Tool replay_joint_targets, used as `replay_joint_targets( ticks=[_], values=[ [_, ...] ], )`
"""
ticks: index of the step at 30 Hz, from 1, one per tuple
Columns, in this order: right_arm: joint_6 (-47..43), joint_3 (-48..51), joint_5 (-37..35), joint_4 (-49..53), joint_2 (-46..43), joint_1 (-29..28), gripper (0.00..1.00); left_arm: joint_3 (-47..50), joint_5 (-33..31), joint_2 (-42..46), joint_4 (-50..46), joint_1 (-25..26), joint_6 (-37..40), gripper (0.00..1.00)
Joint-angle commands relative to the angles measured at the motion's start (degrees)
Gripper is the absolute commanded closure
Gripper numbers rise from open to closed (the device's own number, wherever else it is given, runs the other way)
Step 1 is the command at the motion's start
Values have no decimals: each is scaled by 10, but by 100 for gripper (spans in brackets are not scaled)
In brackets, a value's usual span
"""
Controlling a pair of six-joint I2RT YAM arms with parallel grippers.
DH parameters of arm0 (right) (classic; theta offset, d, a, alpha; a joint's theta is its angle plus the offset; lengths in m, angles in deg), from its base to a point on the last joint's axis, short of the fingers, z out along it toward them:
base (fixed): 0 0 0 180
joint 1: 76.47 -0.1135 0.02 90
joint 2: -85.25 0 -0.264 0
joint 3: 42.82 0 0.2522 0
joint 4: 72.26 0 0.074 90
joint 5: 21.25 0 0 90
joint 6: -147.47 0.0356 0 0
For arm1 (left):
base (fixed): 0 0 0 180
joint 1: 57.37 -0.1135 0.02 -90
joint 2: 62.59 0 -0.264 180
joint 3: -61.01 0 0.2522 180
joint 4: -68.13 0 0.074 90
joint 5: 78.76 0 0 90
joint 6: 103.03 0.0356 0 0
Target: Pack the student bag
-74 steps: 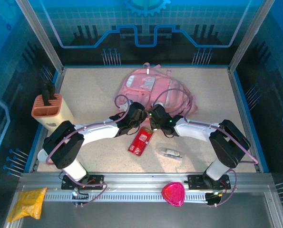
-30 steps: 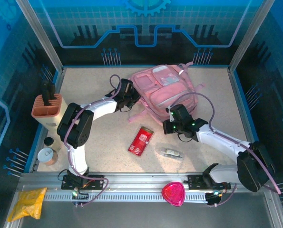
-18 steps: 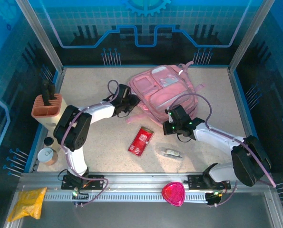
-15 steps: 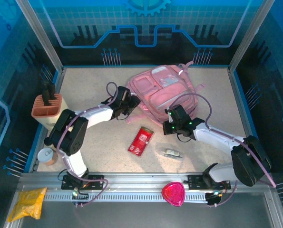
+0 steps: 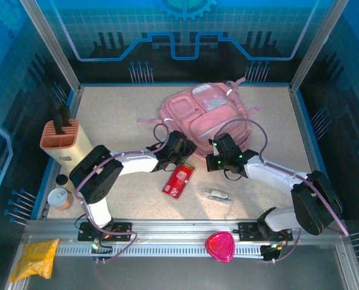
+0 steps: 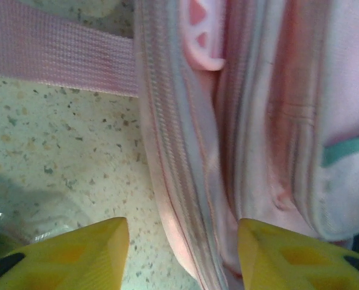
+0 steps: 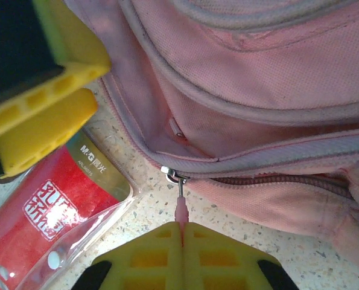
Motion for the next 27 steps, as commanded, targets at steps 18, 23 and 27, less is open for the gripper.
replay_joint_targets(
  ticks=[18,23,27],
  values=[
    [-18,-10,-22,-24,51,3,100,-58,-29,-43,24,12,-20,100],
    [-21,-21,-43,-29,69,3,96,-68,-33,-31,11,24,-8,100],
    [-20,-26,-50,-35,77,4,91,-67,-34,-30,20,27,-11,100]
  ],
)
